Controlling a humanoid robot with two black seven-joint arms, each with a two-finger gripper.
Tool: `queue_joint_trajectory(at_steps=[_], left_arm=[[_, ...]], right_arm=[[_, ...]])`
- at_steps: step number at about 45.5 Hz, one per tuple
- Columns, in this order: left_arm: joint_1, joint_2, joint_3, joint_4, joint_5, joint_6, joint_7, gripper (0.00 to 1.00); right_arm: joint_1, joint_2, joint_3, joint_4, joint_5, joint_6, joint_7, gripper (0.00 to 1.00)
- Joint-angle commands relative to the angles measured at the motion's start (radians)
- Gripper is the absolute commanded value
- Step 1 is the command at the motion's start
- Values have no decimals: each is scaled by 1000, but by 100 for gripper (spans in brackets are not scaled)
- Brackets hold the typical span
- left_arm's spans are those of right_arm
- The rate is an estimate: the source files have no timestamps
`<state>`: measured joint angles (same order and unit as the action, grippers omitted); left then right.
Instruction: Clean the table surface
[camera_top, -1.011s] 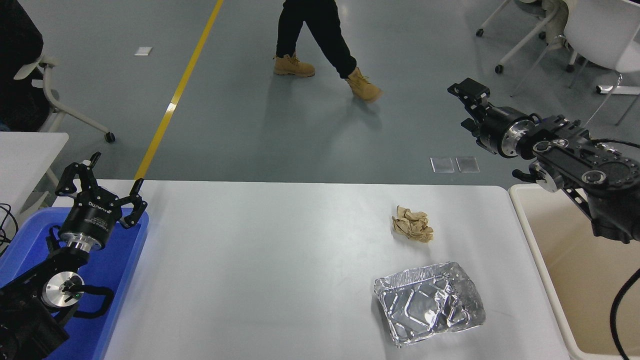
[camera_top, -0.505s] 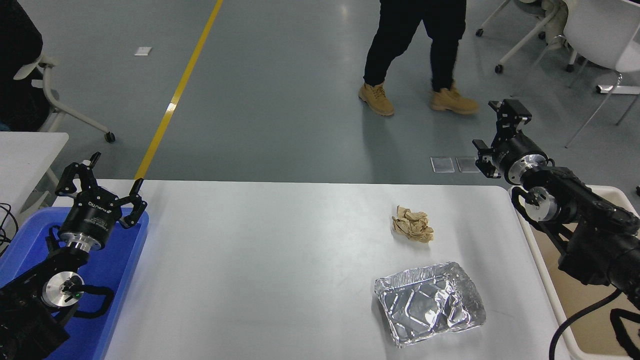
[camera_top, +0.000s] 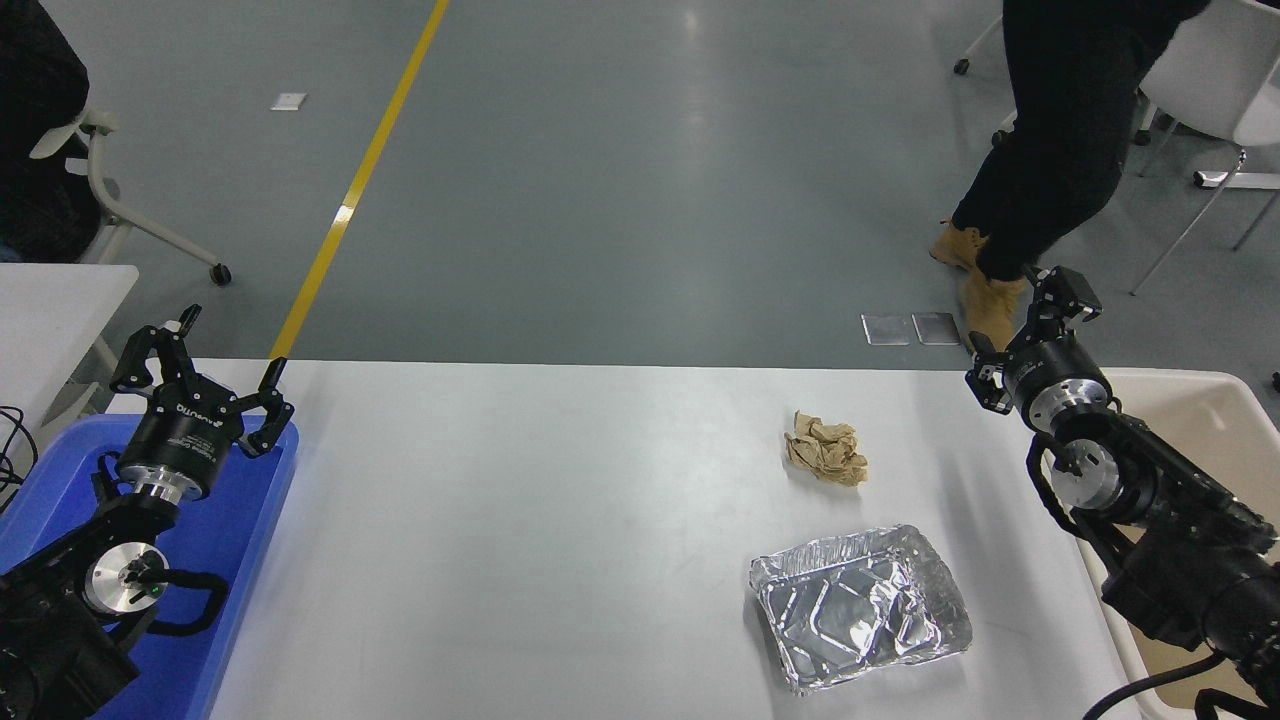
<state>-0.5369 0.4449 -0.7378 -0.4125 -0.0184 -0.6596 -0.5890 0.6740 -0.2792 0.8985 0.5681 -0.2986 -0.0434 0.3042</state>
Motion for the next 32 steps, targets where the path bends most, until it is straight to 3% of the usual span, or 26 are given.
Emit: queue_joint_trajectory(at_steps=[1, 22, 32], left_arm=[[0, 0, 0, 0, 0, 0, 0, 100], [0, 0, 0, 0, 0, 0, 0, 100], [0, 0, 0, 0, 0, 0, 0, 100]], right_arm=[[-16, 3, 14, 1, 1, 0, 6, 96], [1, -25, 4, 1, 1, 0, 6, 96], [91, -162, -174, 1, 7, 0, 6, 97]])
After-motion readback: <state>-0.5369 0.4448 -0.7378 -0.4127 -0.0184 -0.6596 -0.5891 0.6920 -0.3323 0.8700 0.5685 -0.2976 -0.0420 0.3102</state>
